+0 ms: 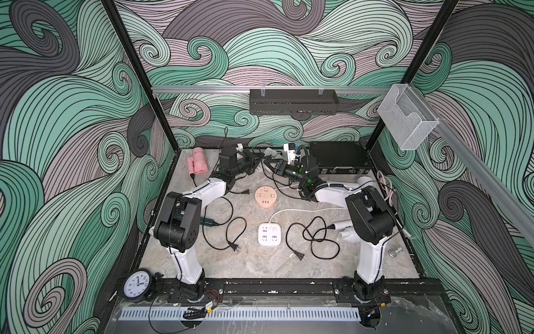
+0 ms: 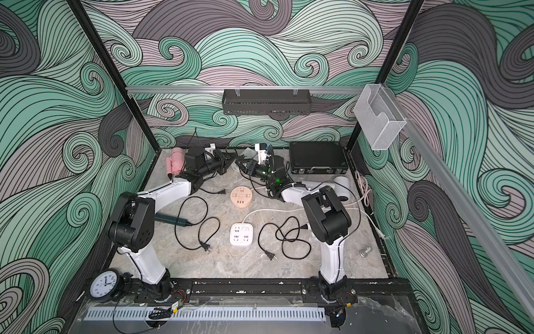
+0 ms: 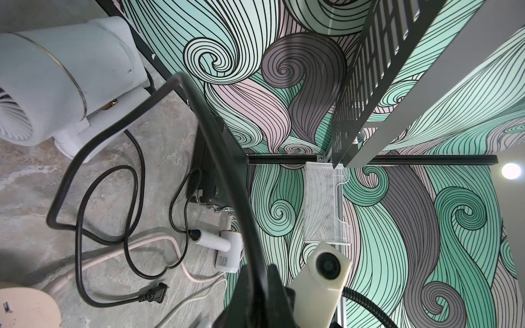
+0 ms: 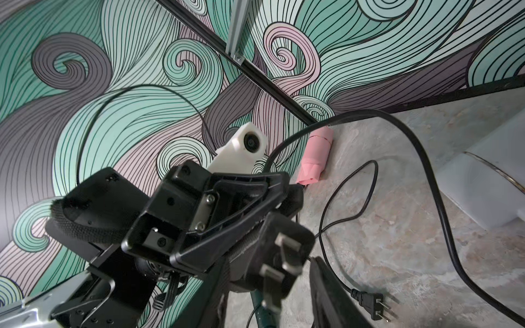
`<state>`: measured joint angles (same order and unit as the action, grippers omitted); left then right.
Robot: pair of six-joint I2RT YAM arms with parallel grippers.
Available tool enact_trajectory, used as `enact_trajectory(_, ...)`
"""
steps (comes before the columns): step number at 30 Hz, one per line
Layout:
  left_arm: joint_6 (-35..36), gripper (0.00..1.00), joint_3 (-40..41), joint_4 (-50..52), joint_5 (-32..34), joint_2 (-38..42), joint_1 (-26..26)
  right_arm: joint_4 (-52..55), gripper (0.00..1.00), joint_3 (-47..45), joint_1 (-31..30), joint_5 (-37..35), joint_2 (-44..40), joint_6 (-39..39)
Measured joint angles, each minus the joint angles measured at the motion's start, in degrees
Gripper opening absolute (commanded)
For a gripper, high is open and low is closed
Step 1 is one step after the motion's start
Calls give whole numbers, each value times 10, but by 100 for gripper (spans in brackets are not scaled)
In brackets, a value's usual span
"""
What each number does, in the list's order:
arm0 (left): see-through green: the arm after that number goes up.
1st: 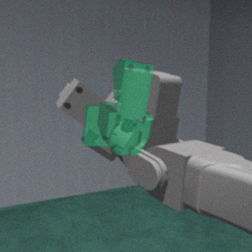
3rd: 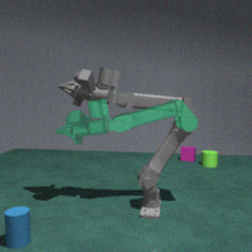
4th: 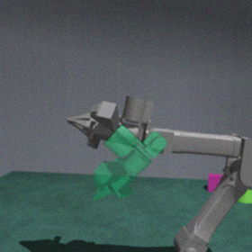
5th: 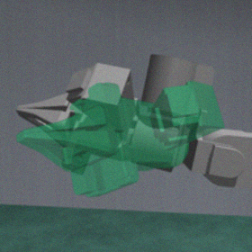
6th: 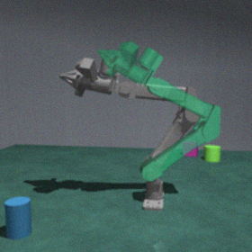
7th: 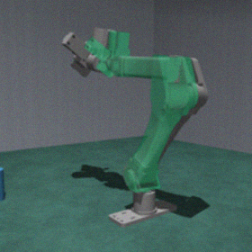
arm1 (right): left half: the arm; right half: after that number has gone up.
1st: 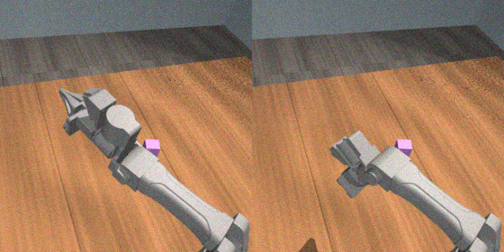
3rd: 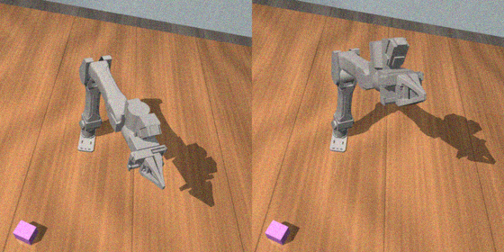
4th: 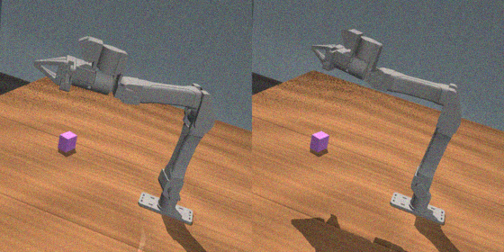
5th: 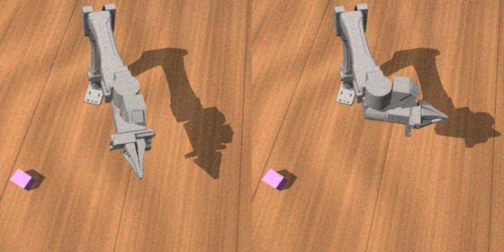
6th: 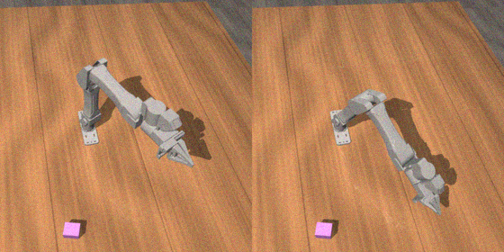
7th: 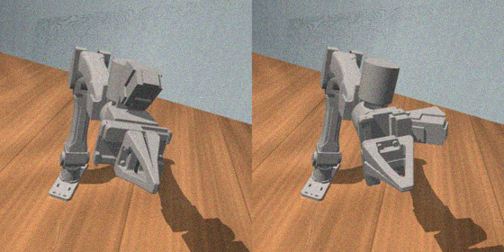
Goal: Charge the blow dryers
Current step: Pick up the plug from the center of the board.
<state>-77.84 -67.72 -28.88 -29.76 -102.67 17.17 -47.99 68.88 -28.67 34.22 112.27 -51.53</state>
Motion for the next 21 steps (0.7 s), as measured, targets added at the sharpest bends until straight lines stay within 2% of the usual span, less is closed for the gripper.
enact_trajectory(7, 55, 2, -20, 65, -37, 0, -11, 135, 67, 8, 31, 54, -64, 71)
enact_trajectory(14, 169, 3, -83, 163, -106, 1, -22, 319, 66, 103, 72, 112, -91, 186)
enact_trajectory(21, 301, 3, -112, 264, -157, 29, -22, 384, 64, 170, 80, 223, -33, 195)
